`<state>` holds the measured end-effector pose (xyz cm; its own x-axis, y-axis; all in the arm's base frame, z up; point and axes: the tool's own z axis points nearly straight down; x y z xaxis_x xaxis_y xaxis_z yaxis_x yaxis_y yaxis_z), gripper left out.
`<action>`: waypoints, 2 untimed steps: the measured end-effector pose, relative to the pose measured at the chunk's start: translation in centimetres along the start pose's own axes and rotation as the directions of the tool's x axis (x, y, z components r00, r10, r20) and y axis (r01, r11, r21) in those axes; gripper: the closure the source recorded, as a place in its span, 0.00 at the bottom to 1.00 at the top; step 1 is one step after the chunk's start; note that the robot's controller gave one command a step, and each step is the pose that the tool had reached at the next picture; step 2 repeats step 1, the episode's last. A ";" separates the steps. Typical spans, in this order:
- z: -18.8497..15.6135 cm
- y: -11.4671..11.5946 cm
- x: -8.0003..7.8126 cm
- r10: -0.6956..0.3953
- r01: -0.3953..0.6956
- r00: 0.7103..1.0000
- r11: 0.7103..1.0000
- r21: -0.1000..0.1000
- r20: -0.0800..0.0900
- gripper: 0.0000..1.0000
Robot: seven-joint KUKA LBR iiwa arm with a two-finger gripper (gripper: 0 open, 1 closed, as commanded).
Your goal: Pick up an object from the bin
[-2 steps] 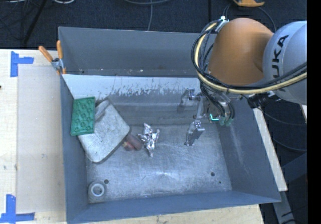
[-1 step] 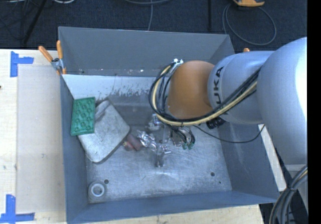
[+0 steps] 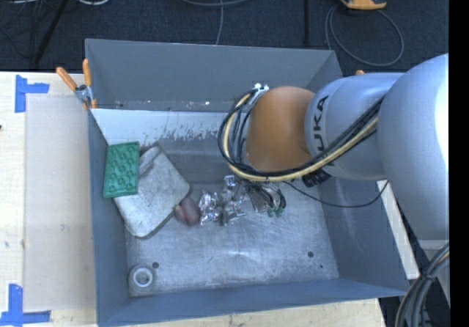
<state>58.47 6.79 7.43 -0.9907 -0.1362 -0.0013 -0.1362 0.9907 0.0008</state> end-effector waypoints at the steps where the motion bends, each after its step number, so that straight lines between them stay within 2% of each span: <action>1: -14.3 3.8 2.2 -0.025 0.025 1.000 1.000 0.000 0.007 1.00; 2: -14.3 3.8 2.2 -0.025 0.025 1.000 1.000 0.000 0.007 1.00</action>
Offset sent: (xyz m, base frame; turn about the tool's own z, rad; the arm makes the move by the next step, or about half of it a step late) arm -0.0283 0.0334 0.1391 -0.0231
